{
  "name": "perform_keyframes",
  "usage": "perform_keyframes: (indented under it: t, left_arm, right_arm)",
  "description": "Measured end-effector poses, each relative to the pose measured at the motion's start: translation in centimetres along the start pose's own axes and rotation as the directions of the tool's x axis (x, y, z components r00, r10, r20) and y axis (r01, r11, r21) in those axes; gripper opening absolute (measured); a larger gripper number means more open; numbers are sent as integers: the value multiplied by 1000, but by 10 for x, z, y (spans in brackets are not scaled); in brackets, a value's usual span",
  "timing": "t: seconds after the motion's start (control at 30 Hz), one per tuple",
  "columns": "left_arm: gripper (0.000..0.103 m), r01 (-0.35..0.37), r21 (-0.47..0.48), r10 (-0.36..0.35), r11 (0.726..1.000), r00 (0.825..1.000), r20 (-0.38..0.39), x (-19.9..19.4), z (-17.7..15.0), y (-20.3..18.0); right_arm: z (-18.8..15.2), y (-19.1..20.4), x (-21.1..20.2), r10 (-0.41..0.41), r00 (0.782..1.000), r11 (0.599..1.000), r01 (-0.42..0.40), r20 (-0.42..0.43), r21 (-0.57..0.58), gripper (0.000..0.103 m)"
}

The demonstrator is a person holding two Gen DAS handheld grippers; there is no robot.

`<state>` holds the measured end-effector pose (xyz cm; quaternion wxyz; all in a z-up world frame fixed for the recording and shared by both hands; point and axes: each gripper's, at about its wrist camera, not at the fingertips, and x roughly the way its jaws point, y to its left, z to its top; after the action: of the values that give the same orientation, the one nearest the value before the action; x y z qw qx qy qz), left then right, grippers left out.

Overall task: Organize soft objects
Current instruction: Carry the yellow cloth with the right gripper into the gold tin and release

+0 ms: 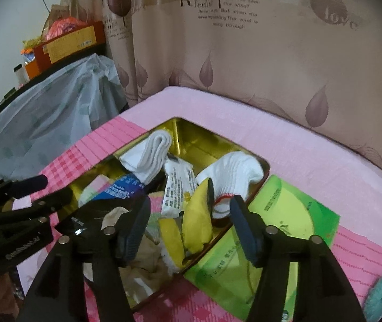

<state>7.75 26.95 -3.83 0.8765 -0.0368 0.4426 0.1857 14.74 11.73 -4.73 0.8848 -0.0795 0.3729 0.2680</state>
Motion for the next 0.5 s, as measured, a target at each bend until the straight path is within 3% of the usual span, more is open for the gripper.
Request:
perform_keyframes:
  t: [0.27, 0.5]
  left_arm:
    - [48, 5, 7, -6, 1000, 1000, 7, 0, 0, -4]
    - [47, -3, 17, 3, 1000, 1000, 8, -1, -2, -7]
  right_arm:
    - [-5, -15, -46, -3, 998, 1000, 1, 70, 25, 70]
    - [-45, -67, -86, -86, 994, 993, 80, 65, 90, 72]
